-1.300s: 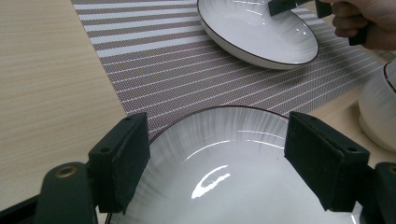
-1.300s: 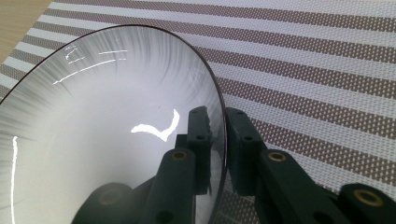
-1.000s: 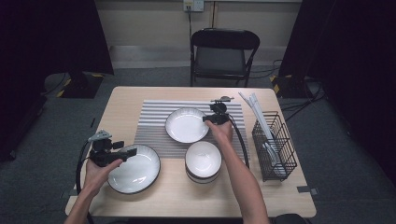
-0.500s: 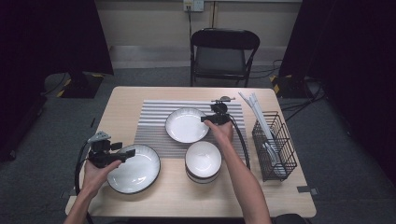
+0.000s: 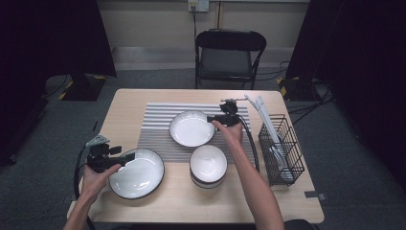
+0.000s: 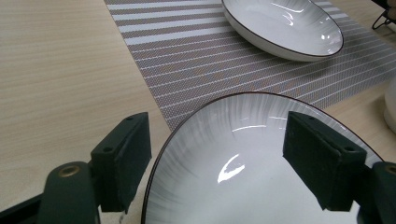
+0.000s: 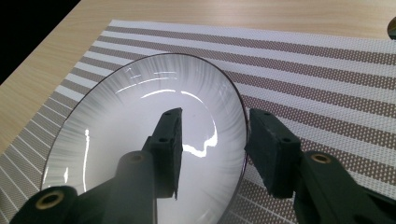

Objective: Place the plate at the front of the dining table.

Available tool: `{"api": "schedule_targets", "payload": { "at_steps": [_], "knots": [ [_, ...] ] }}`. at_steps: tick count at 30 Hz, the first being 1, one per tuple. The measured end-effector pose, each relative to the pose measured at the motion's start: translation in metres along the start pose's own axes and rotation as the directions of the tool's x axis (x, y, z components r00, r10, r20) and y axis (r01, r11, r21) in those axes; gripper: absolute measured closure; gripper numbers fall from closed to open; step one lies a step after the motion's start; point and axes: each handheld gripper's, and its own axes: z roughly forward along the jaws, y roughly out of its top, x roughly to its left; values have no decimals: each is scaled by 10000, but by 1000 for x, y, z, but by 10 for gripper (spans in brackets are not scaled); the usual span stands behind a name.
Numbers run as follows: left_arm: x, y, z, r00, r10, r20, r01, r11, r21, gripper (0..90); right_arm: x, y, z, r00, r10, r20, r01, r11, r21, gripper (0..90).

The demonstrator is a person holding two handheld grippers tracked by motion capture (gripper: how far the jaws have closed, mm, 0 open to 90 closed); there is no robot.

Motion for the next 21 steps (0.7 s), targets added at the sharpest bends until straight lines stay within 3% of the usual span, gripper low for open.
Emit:
{"api": "schedule_targets", "payload": {
  "at_steps": [13, 21],
  "knots": [
    [11, -3, -7, 9993, -151, -353, 151, 9999, 4, 275, 12, 2, -24, 9960, -497, -741, 488, 9987, -142, 542],
    [20, -8, -12, 9974, -382, -603, 379, 9993, -59, 280, 22, -3, -37, 9918, -857, -944, 834, 9961, -283, 495]
  ]
}}
